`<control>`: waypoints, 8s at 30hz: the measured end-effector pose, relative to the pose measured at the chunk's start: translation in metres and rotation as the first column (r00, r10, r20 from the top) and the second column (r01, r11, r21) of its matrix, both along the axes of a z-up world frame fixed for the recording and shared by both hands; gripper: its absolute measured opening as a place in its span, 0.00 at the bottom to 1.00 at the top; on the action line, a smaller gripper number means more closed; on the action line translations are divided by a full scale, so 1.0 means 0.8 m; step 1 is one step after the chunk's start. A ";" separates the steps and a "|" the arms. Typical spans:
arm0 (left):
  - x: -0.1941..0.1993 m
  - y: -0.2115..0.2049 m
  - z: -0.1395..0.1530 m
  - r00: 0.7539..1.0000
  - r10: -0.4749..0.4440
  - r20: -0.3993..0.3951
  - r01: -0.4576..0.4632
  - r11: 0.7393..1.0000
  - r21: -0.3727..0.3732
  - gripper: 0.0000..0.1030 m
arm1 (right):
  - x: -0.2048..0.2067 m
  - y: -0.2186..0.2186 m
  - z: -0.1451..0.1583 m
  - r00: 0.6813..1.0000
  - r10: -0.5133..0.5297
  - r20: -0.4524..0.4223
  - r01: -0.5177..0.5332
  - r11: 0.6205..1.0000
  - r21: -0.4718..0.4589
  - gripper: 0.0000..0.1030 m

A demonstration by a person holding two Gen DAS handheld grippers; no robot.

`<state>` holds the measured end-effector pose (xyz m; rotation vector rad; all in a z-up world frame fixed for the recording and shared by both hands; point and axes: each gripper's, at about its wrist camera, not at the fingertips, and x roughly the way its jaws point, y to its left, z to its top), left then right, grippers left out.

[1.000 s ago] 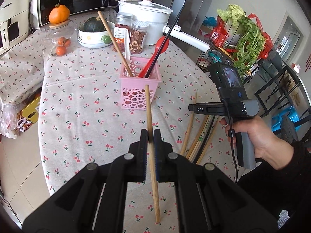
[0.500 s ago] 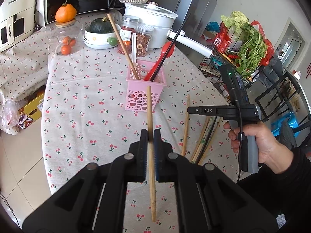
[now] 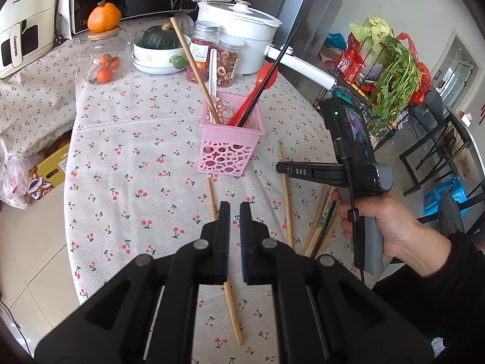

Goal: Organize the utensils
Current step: 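Lift the wooden chopstick with the left tool while the right tool grasps another wooden chopstick, then insert the wooden chopstick into the pink basket and open the left tool, then lower the wooden chopstick into the pink basket and open the right tool, then move the left tool back to the pile and grasp a wooden chopstick, then lift the wooden chopstick with the left tool while the right tool grasps paper-wrapped chopsticks, then insert the wooden chopstick into the pink basket and open the left tool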

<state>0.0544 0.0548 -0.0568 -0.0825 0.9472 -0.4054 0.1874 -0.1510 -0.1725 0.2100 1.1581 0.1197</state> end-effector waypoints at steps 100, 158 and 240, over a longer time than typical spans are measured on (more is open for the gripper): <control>0.070 0.016 0.039 0.967 0.218 0.130 -0.214 0.976 -0.049 0.90 | -0.021 -0.006 0.211 0.879 0.000 0.477 -0.123 0.966 0.227 0.26; 0.102 -0.257 -0.116 0.913 -0.247 -0.324 0.283 0.957 0.068 0.26 | -0.119 -0.212 0.050 0.991 -0.079 -0.110 0.077 0.997 -0.025 1.00; 0.001 0.006 0.037 0.994 0.042 0.098 -0.039 0.999 -0.034 0.07 | -0.076 -0.021 0.113 0.962 0.096 0.255 -0.110 0.993 0.040 0.05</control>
